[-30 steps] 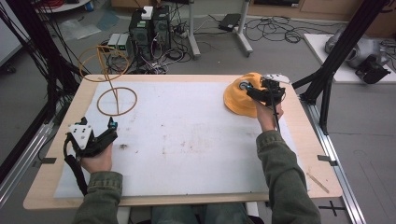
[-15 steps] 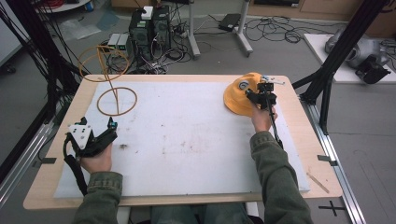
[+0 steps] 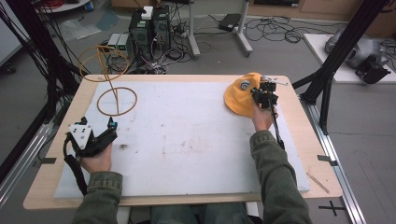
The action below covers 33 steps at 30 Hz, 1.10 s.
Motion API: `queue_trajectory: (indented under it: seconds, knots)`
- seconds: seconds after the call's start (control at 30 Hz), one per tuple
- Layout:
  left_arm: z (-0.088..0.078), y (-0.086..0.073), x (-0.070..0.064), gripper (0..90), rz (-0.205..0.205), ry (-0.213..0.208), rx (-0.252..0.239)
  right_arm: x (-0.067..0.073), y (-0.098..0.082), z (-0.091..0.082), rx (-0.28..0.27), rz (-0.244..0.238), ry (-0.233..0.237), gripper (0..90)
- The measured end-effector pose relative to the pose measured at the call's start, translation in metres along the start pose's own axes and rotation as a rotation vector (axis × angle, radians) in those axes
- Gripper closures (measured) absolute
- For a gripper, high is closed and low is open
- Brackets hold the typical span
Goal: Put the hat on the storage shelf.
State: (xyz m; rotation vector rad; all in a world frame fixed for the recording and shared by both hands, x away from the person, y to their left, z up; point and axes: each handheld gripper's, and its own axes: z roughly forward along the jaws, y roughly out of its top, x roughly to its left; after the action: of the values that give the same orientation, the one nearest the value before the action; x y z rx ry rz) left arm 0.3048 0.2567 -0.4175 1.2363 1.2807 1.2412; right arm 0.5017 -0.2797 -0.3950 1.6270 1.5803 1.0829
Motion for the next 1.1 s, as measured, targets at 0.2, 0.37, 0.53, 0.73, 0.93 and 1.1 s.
queue_trajectory:
  seconds: [0.2, 0.37, 0.53, 0.73, 0.93, 1.1]
  knots:
    - [0.000, 0.000, -0.002, 15.0, 0.007, -0.011, 0.005, 0.006, 0.006, -0.013, -0.065, 0.008, 0.030, 88.8]
    - [-0.001, 0.001, -0.002, 15.0, 0.000, -0.006, -0.001, 0.015, 0.015, -0.034, -0.171, -0.003, 0.065, 88.8]
    - [-0.001, 0.001, -0.002, 15.0, -0.008, -0.007, -0.003, 0.026, 0.030, -0.068, -0.328, -0.014, 0.123, 88.8]
    - [-0.001, 0.001, -0.001, 15.0, -0.010, -0.007, -0.003, 0.047, 0.049, -0.097, -0.477, -0.043, 0.197, 88.7]
    - [-0.003, 0.002, 0.003, 15.0, -0.029, -0.001, -0.012, 0.079, 0.062, -0.122, -0.628, -0.109, 0.257, 88.7]
    - [-0.004, 0.002, 0.006, 15.0, -0.045, 0.002, -0.016, 0.106, 0.072, -0.126, -0.612, -0.117, 0.334, 88.7]
